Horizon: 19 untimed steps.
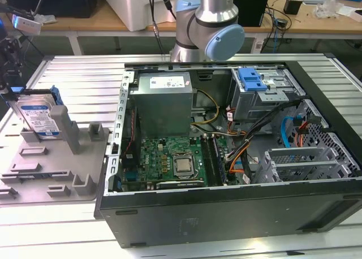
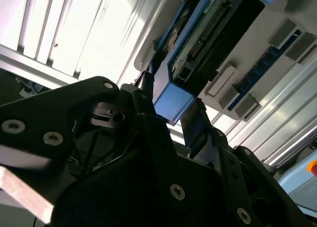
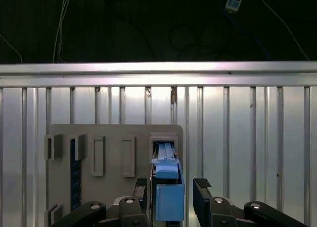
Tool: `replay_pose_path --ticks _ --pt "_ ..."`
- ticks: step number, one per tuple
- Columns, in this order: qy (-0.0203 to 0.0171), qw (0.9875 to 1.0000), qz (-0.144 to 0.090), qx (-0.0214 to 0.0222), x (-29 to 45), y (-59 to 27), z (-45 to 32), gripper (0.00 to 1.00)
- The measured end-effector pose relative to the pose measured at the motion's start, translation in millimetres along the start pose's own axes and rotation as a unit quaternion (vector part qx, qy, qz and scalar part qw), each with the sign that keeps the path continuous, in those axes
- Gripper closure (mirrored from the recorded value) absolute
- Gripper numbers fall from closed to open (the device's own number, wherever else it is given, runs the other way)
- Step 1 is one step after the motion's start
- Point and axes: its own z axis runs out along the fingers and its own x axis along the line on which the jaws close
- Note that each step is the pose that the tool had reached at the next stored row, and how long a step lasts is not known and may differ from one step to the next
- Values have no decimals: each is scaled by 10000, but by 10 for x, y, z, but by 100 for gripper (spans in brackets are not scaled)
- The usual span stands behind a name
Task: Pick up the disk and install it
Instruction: 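Pick up the disk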
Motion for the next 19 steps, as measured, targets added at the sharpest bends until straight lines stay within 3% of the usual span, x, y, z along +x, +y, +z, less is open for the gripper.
replay_pose_path --ticks 19 --pt "10 10000 -26 6 7 1 44 50"
